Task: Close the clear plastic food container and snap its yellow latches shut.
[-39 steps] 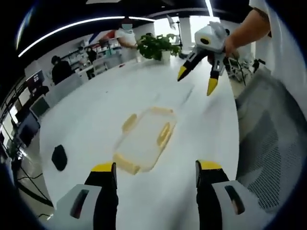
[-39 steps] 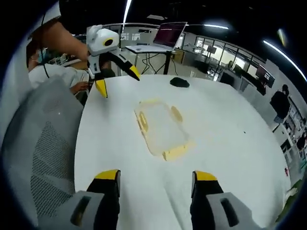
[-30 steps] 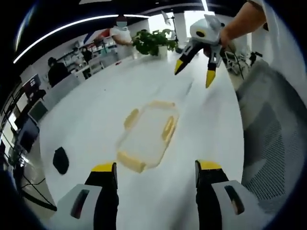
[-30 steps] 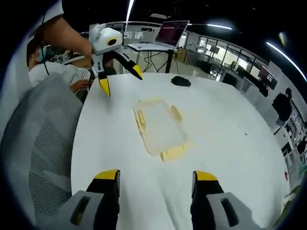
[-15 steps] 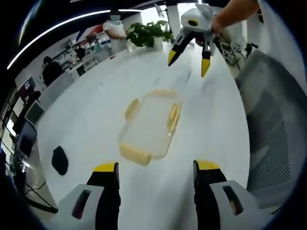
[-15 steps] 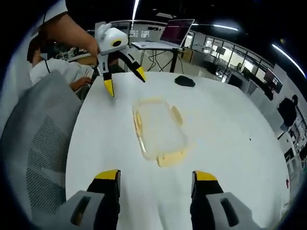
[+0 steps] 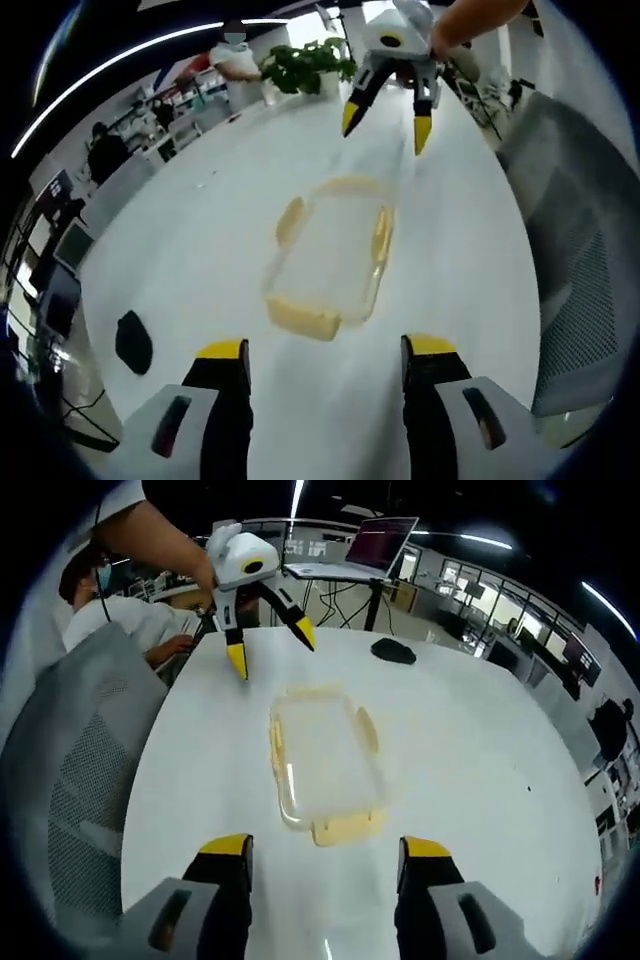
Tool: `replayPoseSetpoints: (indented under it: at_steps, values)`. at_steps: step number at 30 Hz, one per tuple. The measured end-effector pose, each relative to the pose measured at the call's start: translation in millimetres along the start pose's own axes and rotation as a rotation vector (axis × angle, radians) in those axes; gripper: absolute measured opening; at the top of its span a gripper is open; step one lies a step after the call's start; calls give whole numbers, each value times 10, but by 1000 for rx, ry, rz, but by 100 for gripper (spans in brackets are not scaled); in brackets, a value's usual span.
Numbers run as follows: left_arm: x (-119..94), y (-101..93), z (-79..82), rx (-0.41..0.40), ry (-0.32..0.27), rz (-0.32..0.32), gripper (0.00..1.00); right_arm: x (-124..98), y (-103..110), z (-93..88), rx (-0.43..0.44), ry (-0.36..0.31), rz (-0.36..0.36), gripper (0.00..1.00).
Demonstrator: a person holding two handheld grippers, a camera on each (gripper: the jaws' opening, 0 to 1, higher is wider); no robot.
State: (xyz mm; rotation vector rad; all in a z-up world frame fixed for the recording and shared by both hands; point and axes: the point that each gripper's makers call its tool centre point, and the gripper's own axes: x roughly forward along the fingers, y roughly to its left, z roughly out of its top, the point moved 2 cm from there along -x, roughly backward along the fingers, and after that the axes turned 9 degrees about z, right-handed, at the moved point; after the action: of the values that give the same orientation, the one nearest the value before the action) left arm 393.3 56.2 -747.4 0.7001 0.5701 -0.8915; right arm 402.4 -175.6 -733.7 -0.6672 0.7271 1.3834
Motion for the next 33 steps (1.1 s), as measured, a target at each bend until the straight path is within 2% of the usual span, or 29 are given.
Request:
replayPoseSetpoints:
  at_steps: [1,5,7,12,16,18,29,33]
  values:
    - [14,-8,-7,9,3,-6,59,4,-32,-20,-23,26,0,57]
    - [56,5,-1,23,2,-14,59,17,-130,19,-13,14,7,56]
    - [78,22,-3,27,2,-16,58,34,-160,18,-37,31,10,56]
    - [152,61,12,45,5,-29,58,99,-233,17,-30,37,29,55]
    - [189,98,21,63,5,-39,49,149,-247,-10,-40,53,49,55]
    - [215,110,27,45,4,-50,52,172,-263,-23,-40,55,60,55]
    - [320,130,0,71,6,-87,51,279,-297,-123,-43,92,118,55]
    - [364,86,-16,115,16,-123,51,304,-338,-139,-49,110,127,55]
